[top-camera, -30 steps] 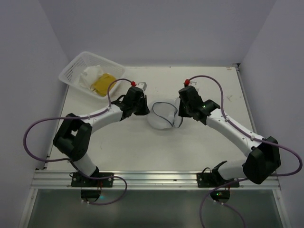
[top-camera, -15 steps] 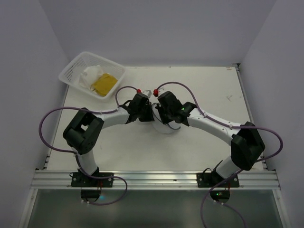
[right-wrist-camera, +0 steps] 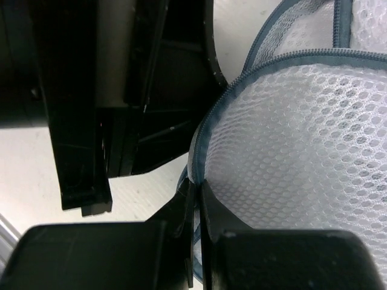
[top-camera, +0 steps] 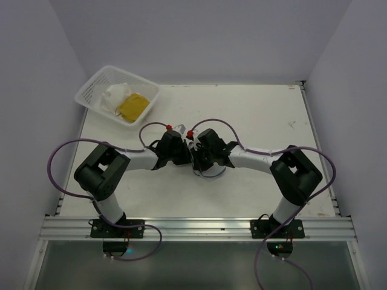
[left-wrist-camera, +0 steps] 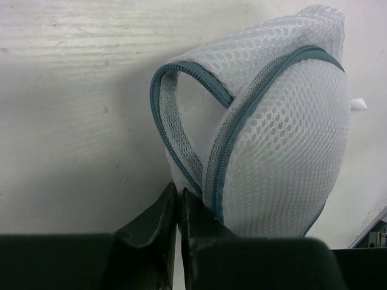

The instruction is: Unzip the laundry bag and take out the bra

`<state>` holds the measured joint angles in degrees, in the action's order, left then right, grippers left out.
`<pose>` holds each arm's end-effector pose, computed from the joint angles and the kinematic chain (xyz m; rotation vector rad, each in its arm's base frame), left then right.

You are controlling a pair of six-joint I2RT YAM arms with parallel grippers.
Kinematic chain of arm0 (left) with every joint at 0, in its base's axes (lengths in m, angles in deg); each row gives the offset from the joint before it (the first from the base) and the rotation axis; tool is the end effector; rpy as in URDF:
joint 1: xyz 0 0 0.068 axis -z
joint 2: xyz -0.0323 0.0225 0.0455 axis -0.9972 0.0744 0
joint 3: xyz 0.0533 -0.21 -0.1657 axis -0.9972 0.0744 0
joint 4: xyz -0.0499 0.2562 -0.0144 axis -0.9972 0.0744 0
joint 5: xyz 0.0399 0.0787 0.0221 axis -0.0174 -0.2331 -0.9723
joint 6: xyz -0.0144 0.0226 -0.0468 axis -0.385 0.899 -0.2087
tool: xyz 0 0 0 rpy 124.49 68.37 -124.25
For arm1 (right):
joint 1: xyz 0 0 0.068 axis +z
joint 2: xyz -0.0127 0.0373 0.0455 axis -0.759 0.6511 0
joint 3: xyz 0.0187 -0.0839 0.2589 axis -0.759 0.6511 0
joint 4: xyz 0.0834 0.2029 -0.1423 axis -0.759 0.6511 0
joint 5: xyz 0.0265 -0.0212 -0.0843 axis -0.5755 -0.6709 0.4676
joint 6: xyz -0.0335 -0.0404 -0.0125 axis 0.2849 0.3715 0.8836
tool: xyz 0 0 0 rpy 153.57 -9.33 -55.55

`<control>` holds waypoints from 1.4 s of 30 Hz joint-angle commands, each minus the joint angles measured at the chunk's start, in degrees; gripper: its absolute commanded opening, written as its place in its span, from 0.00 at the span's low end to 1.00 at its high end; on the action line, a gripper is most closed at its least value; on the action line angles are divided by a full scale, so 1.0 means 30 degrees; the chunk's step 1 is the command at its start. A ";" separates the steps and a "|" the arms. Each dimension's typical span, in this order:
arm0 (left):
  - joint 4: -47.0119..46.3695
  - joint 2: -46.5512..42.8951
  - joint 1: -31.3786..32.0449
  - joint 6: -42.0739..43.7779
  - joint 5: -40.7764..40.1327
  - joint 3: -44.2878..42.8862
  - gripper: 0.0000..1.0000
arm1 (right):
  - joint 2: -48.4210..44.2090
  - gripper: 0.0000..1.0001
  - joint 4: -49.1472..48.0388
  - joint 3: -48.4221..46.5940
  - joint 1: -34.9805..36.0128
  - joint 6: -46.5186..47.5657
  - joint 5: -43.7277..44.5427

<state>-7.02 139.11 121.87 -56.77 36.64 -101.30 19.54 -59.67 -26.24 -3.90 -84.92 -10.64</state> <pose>0.2670 -0.2025 0.1313 -0.1000 2.5089 -0.8507 0.2409 0.2531 0.1722 -0.7976 2.4347 0.6124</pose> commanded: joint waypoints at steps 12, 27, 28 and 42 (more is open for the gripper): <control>0.3384 -0.5279 -0.1821 0.0422 -0.2343 0.3995 0.62 | 0.1370 0.00 -0.2024 0.0652 0.0048 -0.0026 -0.2451; 0.9656 -1.2460 -0.4488 0.2238 -0.6006 0.2302 0.86 | -0.1059 0.61 0.0902 -0.2450 0.0077 -0.0259 -0.4266; 0.9892 -1.2606 -0.4488 0.2326 -0.6094 0.1949 0.86 | -0.1206 0.63 0.1082 -0.2658 0.0077 -0.0260 -0.4558; 1.4051 -1.4775 -0.4723 0.5957 -1.0485 -0.6136 1.00 | -0.7589 0.99 0.6469 -0.6819 -0.5192 -0.2631 0.1322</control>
<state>30.73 96.43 108.21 -44.14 11.53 -113.89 2.43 -46.12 -43.49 -14.20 -89.29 -13.00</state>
